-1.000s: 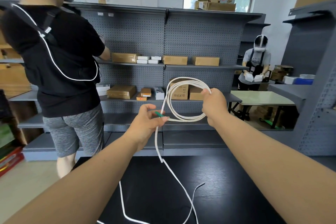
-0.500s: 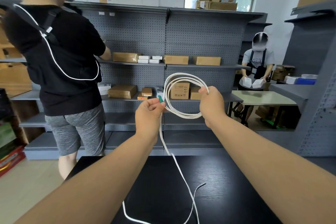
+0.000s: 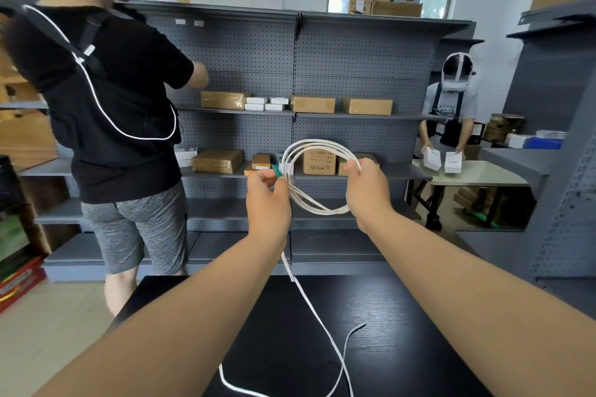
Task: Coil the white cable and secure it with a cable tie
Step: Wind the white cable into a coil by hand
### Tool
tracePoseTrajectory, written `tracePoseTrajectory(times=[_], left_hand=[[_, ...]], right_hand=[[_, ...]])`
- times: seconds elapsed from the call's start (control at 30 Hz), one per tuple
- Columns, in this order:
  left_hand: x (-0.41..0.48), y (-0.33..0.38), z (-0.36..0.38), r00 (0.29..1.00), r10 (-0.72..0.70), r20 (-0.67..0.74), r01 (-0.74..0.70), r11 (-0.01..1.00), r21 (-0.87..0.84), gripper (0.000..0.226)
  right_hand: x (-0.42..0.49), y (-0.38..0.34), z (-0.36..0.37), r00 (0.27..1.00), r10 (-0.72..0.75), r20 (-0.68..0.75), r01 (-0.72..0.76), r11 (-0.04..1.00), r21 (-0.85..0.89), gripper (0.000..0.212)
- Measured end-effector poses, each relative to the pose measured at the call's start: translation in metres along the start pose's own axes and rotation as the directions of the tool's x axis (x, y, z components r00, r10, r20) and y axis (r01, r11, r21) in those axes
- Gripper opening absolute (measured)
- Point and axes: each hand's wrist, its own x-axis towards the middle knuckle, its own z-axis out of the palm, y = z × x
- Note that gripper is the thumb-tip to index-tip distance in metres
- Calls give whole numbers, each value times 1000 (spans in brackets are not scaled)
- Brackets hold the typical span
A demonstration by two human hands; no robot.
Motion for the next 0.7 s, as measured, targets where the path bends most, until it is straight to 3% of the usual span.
tracePoseTrajectory(times=[0.2,0.43,0.6,0.7], left_hand=[[-3,4,2,999,22,-43,-24,998,-51,24],[-4,4,1,999,21,-31,-22,999,-30,10],[-3,2,3,985,-39,-167,43,999,25,22],[0,2,1,981,-43,-189,54,997,52,15]], right_hand=[[-2,1,2,1000,0,2,0,1000,1,36],[-7,-3,4,998,-60,-16,59,996,-60,34],[-10,-2,8,996,-87,-5,85,988,-125,32],[-10,-1,9,996,-90,4,90,986,-140,30]])
